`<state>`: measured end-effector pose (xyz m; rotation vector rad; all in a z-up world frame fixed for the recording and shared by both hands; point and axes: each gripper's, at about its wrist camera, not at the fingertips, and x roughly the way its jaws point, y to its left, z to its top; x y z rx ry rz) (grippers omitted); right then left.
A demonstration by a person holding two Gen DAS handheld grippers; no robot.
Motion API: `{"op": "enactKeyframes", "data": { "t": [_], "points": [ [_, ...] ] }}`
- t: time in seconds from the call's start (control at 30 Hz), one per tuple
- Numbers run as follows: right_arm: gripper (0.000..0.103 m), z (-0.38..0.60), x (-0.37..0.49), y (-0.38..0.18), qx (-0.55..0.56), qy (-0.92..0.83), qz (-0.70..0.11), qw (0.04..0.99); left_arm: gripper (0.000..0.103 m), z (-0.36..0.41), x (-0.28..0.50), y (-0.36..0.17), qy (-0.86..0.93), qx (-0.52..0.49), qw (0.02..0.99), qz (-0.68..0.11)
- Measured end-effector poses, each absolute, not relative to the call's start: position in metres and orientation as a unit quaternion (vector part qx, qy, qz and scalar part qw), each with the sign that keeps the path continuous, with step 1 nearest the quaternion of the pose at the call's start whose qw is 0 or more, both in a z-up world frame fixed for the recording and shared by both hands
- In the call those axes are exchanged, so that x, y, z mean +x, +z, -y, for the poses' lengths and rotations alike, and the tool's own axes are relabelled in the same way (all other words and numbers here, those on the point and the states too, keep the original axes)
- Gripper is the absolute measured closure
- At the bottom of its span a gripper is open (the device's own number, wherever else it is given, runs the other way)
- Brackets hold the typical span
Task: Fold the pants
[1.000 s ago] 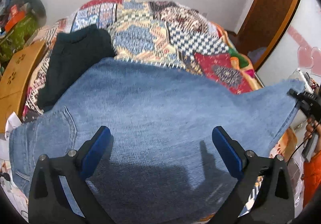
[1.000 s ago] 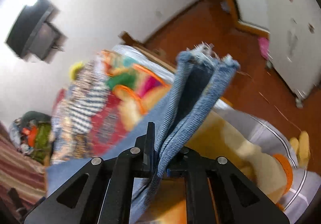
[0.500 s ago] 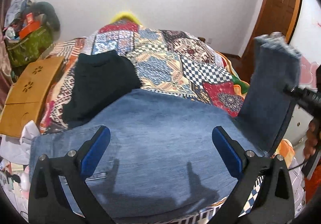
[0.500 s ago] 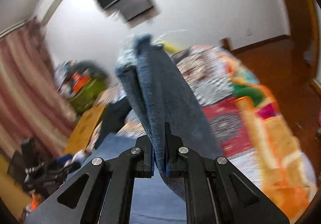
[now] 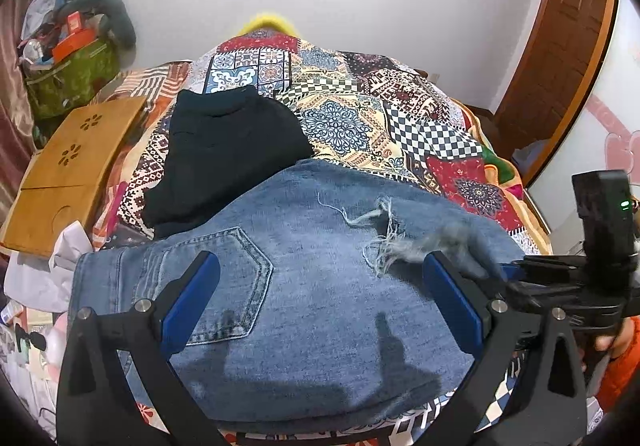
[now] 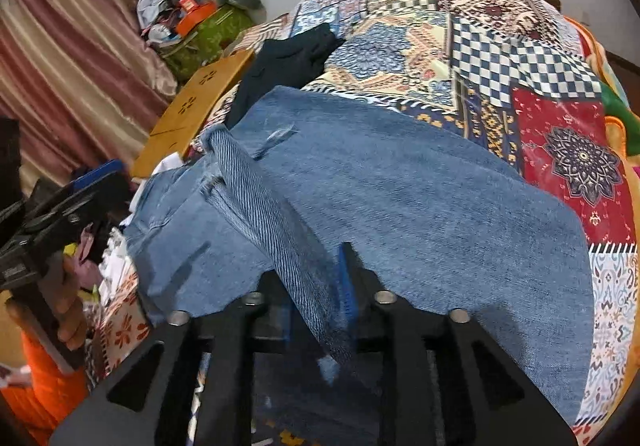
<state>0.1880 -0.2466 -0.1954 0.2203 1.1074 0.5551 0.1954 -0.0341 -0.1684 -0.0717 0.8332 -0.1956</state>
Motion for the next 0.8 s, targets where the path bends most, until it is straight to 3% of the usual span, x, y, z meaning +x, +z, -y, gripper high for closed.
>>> {"op": "enactKeyframes", "data": {
  "t": [0.07,0.1,0.33,0.47,0.8],
  "points": [
    [0.049,0.251,0.187,-0.189,0.114,0.281,-0.523,0.796,0.0,0.038,0.197,-0.167,-0.099,-0.032,0.909,-0.403],
    [0.046,0.252,0.185,-0.187,0.115,0.286,-0.523,0.795,0.0,0.041,0.198,-0.165,-0.102,-0.031,0.91,-0.401],
    [0.046,0.28,0.163,-0.159,0.098,0.249,-0.494,0.827,0.0,0.067,0.215,-0.162,-0.126,-0.005,0.906,-0.404],
    [0.036,0.319,0.159,-0.151,0.088,0.19,-0.47,0.858,0.0,0.084,0.24,-0.172,-0.154,-0.009,0.889,-0.431],
    [0.035,0.363,0.182,-0.197,0.154,0.148,-0.526,0.823,0.0,0.12,0.283,-0.23,-0.139,0.054,0.845,-0.514]
  ]
}}
